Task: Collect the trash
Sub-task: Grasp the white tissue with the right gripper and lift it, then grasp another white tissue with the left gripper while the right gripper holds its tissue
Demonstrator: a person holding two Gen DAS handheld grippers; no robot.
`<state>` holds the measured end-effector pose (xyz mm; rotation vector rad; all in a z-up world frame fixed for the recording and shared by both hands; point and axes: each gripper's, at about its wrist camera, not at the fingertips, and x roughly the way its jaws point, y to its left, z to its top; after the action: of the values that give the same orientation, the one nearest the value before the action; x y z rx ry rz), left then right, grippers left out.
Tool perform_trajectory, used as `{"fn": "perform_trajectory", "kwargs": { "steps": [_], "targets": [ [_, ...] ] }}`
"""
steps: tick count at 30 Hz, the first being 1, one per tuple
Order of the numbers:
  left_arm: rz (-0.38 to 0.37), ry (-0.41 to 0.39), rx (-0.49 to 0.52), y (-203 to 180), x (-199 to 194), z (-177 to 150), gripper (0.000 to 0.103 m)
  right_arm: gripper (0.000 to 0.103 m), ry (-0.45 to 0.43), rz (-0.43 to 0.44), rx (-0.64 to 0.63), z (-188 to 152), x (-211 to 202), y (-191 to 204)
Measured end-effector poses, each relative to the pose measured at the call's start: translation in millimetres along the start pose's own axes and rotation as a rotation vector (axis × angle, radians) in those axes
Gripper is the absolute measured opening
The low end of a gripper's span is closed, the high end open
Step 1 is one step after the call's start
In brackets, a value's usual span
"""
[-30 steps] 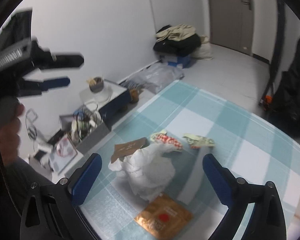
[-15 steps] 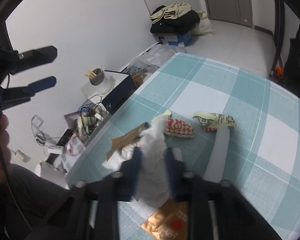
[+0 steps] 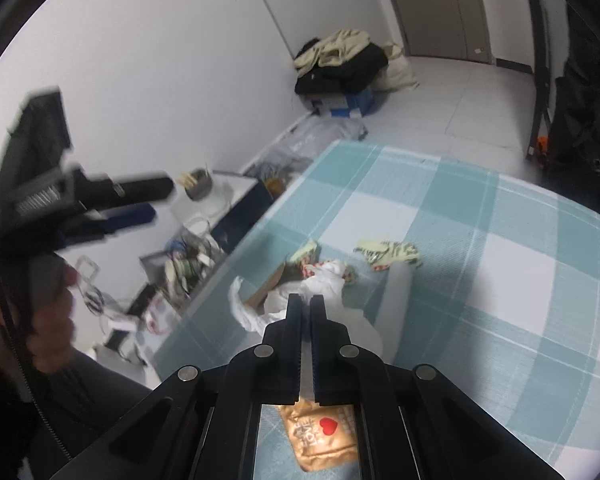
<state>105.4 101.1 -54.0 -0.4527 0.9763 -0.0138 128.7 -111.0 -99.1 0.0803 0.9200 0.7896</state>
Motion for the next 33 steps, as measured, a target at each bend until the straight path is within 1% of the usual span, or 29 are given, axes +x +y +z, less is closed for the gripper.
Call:
{"fn": "perform_trajectory", "kwargs": {
  "steps": [5, 11, 14, 18, 23, 27, 29, 33],
  "targets": [
    [0.005, 0.030, 0.027, -11, 7, -4, 0.085, 0.003, -0.059, 0.024, 0.062, 0, -22, -17],
    [-0.021, 0.050, 0.106, -32, 10, -13, 0.085, 0.003, -0.112, -0.015, 0.095, -1, -43, -35],
    [-0.040, 0.072, 0.155, -43, 13, -20, 0.085, 0.003, -0.129, -0.031, 0.109, -3, -52, -43],
    [-0.058, 0.120, 0.224, -55, 20, -35, 0.085, 0.003, -0.146, -0.054, 0.133, -4, -62, -55],
    [-0.023, 0.166, 0.316, -72, 34, -52, 0.084, 0.003, -0.164, -0.071, 0.158, -7, -71, -68],
    [0.043, 0.176, 0.434, -89, 44, -64, 0.084, 0.003, -0.172, -0.081, 0.168, -9, -76, -74],
    [0.066, 0.181, 0.473, -94, 49, -68, 0.084, 0.003, -0.177, -0.084, 0.176, -10, -80, -79],
    [0.095, 0.212, 0.508, -99, 60, -75, 0.084, 0.003, -0.180, -0.092, 0.189, -12, -84, -85]
  ]
}}
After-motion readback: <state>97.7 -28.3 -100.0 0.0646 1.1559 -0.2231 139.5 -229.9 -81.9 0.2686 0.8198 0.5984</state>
